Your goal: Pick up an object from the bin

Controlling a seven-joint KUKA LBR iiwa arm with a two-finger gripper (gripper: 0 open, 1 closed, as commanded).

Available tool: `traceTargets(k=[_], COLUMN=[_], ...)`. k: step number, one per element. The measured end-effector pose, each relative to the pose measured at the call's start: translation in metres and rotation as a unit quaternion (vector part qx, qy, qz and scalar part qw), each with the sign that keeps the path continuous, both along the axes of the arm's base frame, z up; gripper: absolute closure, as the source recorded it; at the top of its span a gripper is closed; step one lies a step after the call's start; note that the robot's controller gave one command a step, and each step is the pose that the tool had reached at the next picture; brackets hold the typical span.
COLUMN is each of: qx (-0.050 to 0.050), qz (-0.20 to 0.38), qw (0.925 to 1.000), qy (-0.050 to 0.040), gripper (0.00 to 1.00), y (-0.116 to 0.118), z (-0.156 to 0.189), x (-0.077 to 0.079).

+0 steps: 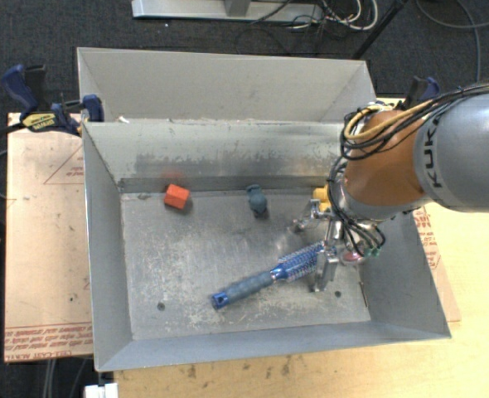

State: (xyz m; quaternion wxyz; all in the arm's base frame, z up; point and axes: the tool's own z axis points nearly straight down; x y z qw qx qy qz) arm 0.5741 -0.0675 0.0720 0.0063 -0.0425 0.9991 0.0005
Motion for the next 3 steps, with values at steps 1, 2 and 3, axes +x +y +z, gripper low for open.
traceTargets(k=[1, 2, 3], qx=[-0.001, -0.002, -0.002], qz=[0.001, 0.019, 0.017], qw=[1.0000, 0.9998, 0.9999], qy=[-0.0009, 0.0021, 0.0009], gripper=[1.00, 1.00, 1.00], y=[0.000, -0.022, -0.024], z=[0.003, 0.097, 0.172], x=[0.001, -0.016, -0.015])
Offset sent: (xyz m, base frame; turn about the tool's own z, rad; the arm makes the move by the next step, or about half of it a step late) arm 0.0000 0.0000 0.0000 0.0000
